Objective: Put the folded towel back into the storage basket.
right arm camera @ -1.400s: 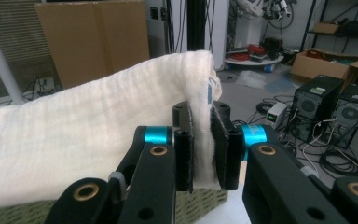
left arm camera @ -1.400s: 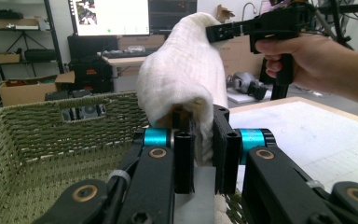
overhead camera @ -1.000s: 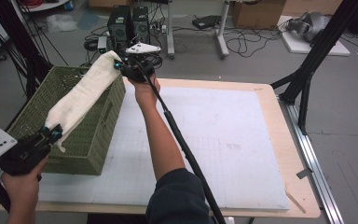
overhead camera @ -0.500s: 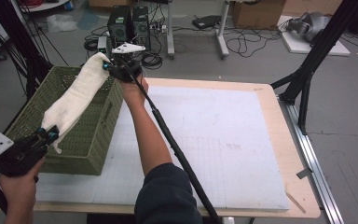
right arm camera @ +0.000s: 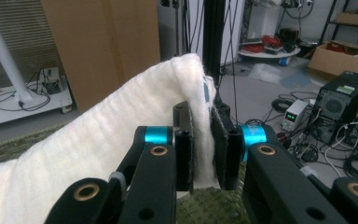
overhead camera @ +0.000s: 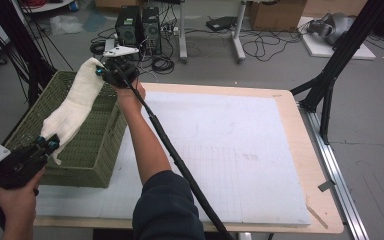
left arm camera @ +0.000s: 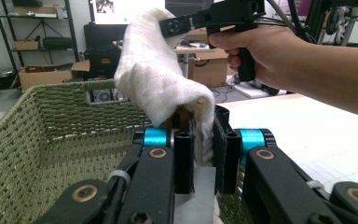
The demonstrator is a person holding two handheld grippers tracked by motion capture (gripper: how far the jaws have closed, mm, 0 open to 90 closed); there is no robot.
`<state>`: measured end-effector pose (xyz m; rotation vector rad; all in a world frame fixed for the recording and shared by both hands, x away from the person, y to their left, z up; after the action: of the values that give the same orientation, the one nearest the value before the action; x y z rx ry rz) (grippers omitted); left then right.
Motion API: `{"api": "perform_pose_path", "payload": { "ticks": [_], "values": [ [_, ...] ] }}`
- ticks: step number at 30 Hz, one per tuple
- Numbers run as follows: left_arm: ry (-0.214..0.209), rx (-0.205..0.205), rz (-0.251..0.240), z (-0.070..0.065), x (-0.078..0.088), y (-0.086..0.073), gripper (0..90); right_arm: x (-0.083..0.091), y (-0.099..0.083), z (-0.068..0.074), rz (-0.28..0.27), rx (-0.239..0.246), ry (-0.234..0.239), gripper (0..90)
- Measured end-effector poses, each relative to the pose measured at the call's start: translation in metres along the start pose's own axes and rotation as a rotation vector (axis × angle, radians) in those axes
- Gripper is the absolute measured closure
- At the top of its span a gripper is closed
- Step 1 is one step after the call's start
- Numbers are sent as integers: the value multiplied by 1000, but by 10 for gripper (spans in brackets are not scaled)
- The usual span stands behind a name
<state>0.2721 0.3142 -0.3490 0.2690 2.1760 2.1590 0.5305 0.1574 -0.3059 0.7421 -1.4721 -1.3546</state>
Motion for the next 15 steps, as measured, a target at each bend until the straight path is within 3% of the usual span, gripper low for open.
{"api": "perform_pose_path", "payload": {
  "ticks": [10,13,14,15],
  "values": [
    [34,26,9,6,1,-1,793,-17,5,7,-8,-12,11,808],
    [55,44,35,7,-2,-3,675,-29,8,8,26,12,-3,786],
    [59,50,42,8,-3,-4,600,-35,7,7,43,22,-13,621],
    [78,68,41,9,-4,-4,516,-40,6,8,64,43,-16,385]
  ]
}}
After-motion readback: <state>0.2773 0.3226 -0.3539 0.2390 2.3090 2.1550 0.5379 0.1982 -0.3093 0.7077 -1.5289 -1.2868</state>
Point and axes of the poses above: each handheld gripper's, and its own axes: x roughly backward along the jaws, y roughly out of its top, z roughly to its left, the point moved 5 cm from there along -x, roughly forward along the jaws, and after that the axes turned 13 degrees about y, right-handed, at the moved point
